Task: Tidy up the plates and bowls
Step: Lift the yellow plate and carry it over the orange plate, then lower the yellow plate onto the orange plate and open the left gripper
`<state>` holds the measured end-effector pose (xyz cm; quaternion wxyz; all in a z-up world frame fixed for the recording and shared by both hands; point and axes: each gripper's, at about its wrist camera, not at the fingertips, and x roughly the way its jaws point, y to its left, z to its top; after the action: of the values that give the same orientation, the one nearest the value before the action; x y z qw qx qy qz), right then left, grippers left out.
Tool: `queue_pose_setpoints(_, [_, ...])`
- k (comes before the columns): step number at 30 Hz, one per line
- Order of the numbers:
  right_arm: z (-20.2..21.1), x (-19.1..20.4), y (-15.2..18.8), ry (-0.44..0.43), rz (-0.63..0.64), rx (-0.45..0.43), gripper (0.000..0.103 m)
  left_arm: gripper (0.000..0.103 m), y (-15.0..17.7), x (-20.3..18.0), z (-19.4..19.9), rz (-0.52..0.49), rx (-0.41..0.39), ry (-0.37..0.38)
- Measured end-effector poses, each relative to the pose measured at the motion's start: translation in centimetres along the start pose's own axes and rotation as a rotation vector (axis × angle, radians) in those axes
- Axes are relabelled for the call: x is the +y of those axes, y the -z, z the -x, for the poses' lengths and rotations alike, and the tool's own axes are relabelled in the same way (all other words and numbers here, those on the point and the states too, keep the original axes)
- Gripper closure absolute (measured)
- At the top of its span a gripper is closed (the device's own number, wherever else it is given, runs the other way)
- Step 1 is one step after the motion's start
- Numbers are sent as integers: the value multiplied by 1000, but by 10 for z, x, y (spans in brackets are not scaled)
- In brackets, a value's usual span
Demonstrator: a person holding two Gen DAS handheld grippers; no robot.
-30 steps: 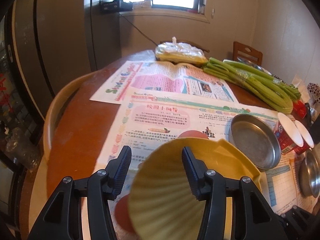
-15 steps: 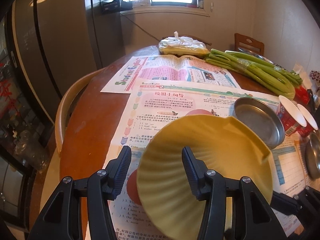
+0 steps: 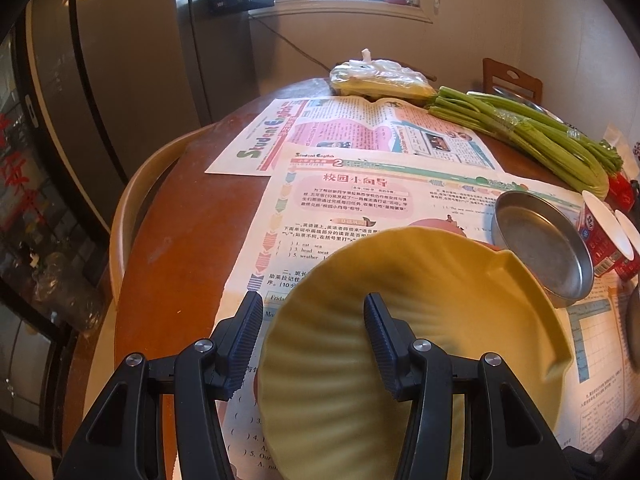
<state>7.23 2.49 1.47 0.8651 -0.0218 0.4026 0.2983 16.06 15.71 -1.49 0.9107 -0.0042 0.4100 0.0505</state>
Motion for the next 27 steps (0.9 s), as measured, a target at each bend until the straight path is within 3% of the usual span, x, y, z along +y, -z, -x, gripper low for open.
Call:
queue_pose_setpoints(15, [4, -31, 6, 20, -67, -17, 50, 49, 24, 20, 35, 40, -47, 12])
queue_pose_setpoints(27, [-3, -46, 8, 62, -104, -7, 50, 48, 12, -9, 12, -11, -32, 17])
